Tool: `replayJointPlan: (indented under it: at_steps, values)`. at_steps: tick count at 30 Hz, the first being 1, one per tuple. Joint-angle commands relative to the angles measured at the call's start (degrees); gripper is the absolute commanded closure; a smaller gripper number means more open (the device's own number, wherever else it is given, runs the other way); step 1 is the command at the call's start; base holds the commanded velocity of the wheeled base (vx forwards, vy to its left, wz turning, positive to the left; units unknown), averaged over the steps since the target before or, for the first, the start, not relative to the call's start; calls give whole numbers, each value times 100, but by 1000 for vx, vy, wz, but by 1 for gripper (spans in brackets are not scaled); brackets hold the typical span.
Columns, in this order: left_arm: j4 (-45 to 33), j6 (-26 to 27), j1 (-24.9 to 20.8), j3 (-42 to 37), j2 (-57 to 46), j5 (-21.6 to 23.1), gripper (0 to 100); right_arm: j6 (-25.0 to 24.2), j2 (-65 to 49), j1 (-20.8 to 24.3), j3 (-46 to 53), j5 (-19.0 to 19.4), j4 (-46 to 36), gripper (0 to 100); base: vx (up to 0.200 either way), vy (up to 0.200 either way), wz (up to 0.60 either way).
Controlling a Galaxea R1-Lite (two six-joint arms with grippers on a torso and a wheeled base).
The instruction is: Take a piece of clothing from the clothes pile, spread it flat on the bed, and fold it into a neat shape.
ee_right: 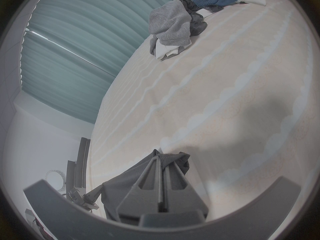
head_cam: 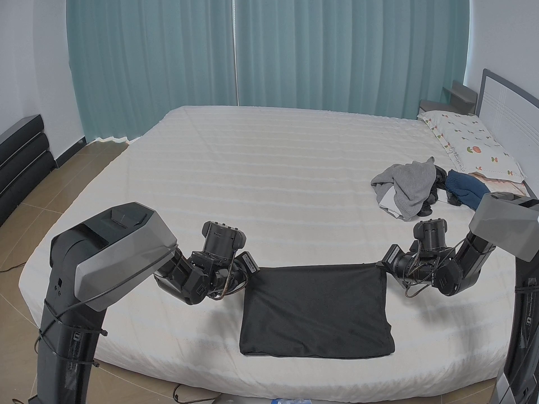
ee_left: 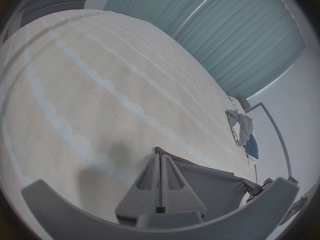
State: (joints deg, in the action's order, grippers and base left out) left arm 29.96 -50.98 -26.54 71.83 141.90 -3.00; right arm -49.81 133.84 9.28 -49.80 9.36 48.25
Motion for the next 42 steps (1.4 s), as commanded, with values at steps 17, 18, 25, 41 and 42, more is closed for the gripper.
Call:
replayJointPlan:
  at_steps: [17,18,25,41,42]
  values:
    - [132,-219,79,-661,-488,194,0,-618,-200,-286,102,303,-9,0,0,0,0]
    - [361,-219,79,-934,-593,317,0,-688,-253,-374,181,452,-9,0,0,0,0]
    - [932,-202,44,-1461,-699,414,0,-952,-315,-550,234,681,-9,0,-57,0,0]
    - [1020,405,-71,-1364,-567,959,0,-978,-244,-576,216,953,0,0,-75,0,0]
    - [1047,528,-80,-1320,-453,950,0,-978,-236,-576,207,953,0,0,0,0,0]
